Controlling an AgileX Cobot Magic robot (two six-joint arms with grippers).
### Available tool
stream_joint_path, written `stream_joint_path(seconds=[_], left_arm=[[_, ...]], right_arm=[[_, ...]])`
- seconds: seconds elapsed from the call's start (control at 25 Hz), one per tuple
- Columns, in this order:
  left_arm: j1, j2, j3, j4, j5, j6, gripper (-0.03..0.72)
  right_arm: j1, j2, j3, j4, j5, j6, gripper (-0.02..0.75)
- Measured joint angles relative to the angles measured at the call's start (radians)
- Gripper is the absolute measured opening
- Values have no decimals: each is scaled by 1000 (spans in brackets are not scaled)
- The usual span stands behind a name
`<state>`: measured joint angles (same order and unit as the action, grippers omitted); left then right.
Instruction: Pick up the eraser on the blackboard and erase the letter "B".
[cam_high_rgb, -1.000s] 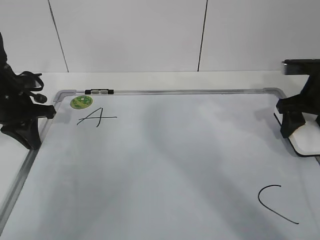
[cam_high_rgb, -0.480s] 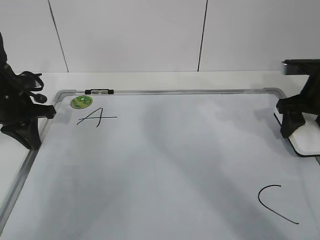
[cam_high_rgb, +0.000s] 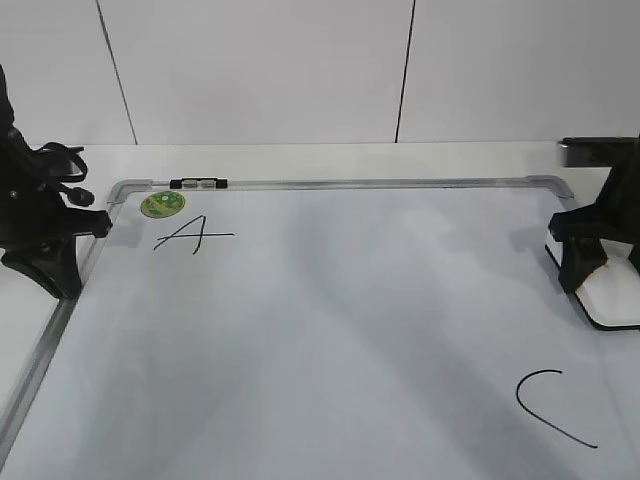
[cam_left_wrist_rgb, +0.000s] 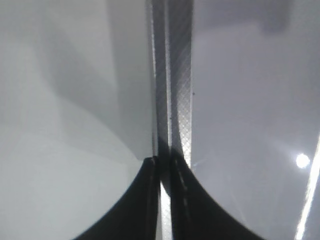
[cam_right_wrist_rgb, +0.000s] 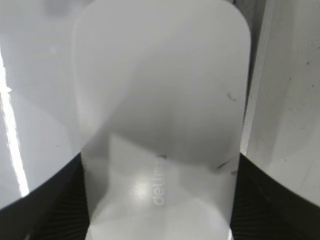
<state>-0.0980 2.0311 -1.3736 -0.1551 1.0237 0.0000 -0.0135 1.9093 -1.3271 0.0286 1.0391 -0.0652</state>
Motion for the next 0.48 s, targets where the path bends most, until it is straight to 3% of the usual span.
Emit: stream_joint_path(seconds=[0.48], left_arm=[[0,0,0,0,0,0,20]], right_arm=[[0,2,0,1,2,2,602]])
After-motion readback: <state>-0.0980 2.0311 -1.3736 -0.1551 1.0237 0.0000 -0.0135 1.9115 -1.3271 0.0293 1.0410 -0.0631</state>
